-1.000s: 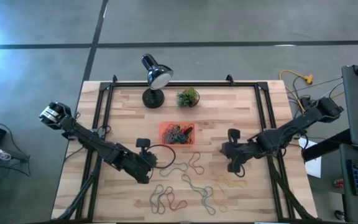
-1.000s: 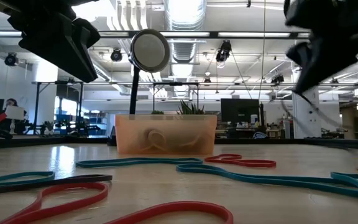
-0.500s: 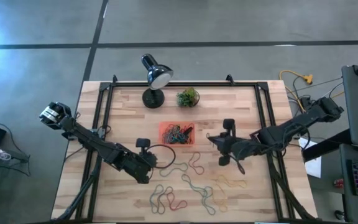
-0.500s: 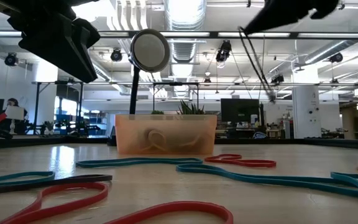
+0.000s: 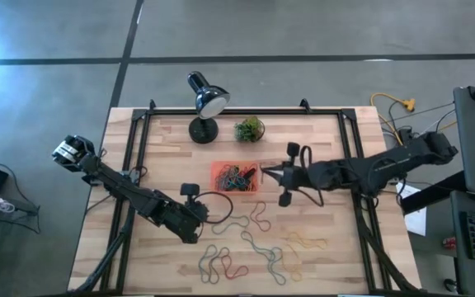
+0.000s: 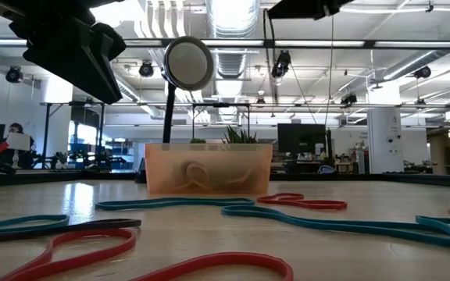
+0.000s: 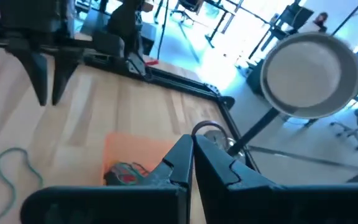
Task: Pick and place rubber bands into bin
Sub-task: Put the violet rubberband into the orange bin, then put the yellow rubberband into the orange bin
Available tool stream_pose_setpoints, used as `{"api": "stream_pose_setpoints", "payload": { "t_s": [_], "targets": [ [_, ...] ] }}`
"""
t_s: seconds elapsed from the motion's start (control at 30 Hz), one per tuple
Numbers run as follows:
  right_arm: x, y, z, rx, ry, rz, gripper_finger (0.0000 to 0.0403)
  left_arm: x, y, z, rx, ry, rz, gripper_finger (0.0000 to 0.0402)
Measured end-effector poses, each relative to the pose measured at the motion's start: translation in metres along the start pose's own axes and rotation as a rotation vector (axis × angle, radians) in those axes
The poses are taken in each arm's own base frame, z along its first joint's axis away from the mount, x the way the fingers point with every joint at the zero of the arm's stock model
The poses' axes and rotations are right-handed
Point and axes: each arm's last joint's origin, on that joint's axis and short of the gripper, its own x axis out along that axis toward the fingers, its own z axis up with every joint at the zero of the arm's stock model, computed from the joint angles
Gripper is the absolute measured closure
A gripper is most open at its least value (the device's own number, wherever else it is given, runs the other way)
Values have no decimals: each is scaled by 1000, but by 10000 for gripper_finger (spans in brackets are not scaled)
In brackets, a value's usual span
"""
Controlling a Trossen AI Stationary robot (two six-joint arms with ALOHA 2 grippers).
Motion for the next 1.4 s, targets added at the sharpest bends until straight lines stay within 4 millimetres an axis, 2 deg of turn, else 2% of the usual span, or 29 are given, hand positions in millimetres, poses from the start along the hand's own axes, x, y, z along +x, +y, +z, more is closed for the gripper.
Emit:
{"api": "stream_pose_setpoints", "payload": {
  "t_s": [0.17,0.5,0.77,0.97,1.17,1.4],
  "targets": [
    [25,1,-14,5,16,14,394,0,0,-1,13,6,2,356],
    [89,11,-51,13,96,61,394,1,0,-2,22,10,3,356],
    [122,14,-74,105,208,109,389,5,1,-10,33,31,11,356],
    [128,10,-78,148,253,140,350,5,1,-10,33,29,10,356],
    [122,8,-71,123,269,167,307,5,0,-9,26,17,6,356],
    [98,19,-58,159,354,439,286,8,-5,0,35,-91,-29,356]
  ]
}}
